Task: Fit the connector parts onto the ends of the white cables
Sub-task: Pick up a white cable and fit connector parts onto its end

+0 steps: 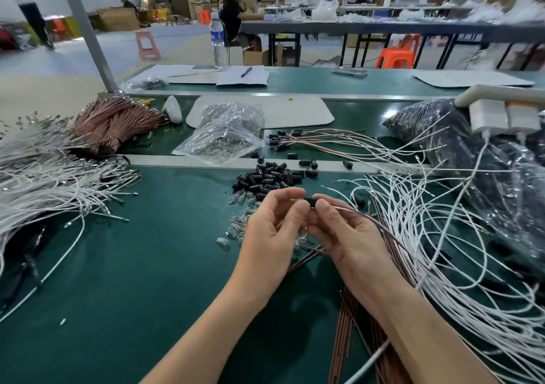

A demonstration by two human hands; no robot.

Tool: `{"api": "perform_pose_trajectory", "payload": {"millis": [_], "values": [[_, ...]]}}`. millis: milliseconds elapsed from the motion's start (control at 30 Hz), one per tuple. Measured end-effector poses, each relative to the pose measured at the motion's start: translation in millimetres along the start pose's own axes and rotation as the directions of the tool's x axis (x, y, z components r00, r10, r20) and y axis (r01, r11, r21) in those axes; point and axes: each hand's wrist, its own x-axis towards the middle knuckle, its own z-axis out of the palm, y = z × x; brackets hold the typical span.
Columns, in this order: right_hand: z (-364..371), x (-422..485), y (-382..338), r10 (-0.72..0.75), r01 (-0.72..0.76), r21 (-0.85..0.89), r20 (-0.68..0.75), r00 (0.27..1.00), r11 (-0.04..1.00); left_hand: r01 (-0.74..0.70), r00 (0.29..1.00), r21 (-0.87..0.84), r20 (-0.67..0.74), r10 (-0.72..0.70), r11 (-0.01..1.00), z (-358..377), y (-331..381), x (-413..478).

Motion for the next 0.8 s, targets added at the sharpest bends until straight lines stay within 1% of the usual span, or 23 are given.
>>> {"api": "perform_pose_trajectory", "payload": {"millis": [67,133,333,567,700,800], "values": [[-1,0,0,-0.007,0.007,0.007,0.005,1.000,1.000,-0.069,0.998,0.122,-0.004,0.070,0.990,3,-1,-3],[0,0,1,-0.006,0.006,0.044,0.017,1.000,0.999,-0.099,0.993,0.169,-0.046,0.108,0.981,4,-3,-4],[4,-2,2,-0.022,0.018,0.121,0.037,0.999,0.993,-0.159,0.973,0.180,-0.137,0.184,0.971,7,-4,-6],[5,-3,3,-0.027,0.022,0.137,0.033,0.999,0.990,-0.187,0.950,0.246,-0.200,0.239,0.951,11,-6,-7],[7,-4,4,-0.033,0.029,0.129,0.028,0.999,0.991,-0.179,0.944,0.259,-0.228,0.240,0.949,13,-8,-8],[6,-4,4,-0.050,0.049,0.104,0.006,0.999,0.993,-0.154,0.959,0.256,-0.193,0.207,0.954,12,-8,-6]]}}
